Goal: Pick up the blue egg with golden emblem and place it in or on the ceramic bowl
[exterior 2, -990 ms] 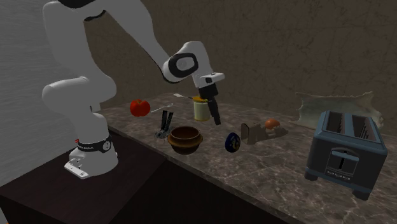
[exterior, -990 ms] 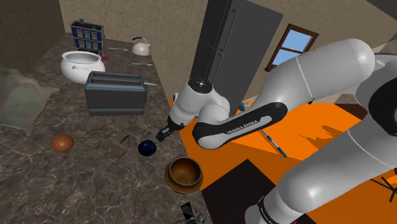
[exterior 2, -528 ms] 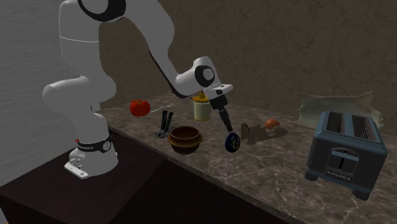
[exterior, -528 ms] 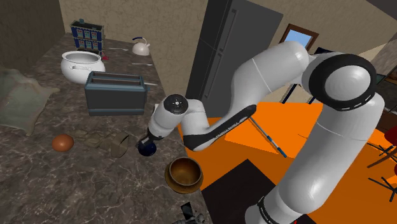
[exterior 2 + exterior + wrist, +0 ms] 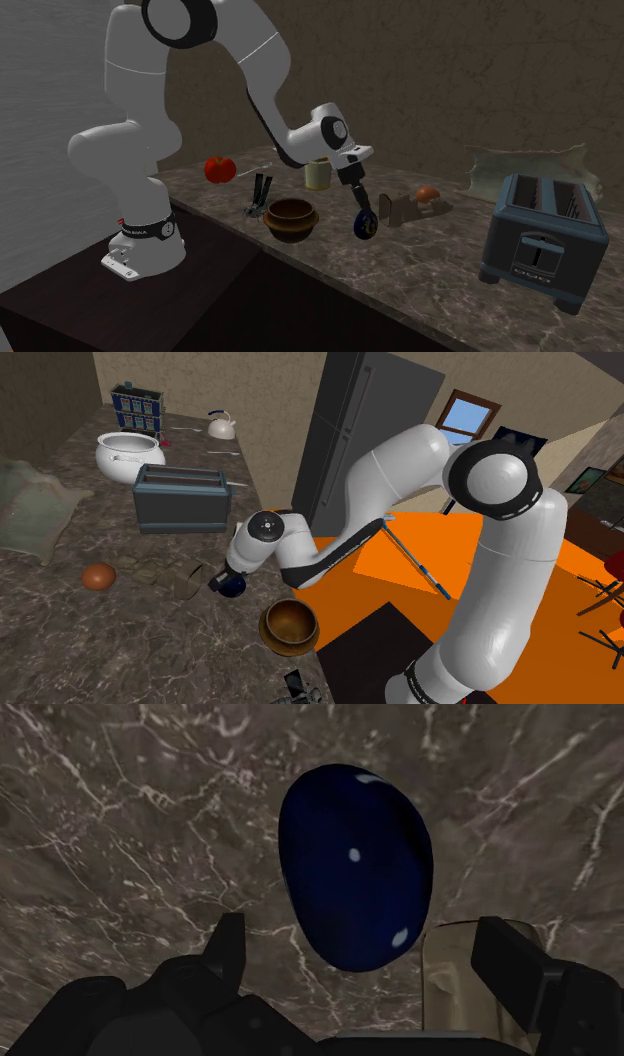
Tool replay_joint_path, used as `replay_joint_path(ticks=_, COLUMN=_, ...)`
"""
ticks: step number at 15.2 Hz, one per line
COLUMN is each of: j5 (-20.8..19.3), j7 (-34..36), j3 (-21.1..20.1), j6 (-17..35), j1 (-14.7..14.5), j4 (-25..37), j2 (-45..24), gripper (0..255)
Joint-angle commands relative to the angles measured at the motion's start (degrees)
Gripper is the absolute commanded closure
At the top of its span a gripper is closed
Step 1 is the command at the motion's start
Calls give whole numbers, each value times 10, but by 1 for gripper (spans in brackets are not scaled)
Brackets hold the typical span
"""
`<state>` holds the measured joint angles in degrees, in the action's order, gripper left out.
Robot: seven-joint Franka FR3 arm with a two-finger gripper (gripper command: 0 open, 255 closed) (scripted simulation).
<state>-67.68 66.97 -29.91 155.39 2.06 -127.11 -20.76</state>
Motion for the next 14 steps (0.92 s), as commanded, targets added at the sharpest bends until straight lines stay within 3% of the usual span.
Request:
replay_joint_path(ticks=1, j5=-10, j7=8, j3=4, j6=1, j1=-3, j4=3, j2=-7, gripper=0)
replay_joint_path(ticks=7, j5=-10, j7=7, j3=4, j6=1, j1=-3, j4=3, j2=-7, gripper=0)
replay_joint_path(ticks=8, j5=-10, j7=7, j3=4, j6=1, j1=-3, j4=3, j2=-7, gripper=255)
replay_joint_path(ticks=14, j5=-10, j7=7, j3=4, j6=1, j1=-3, j4=3, j2=-7, gripper=255)
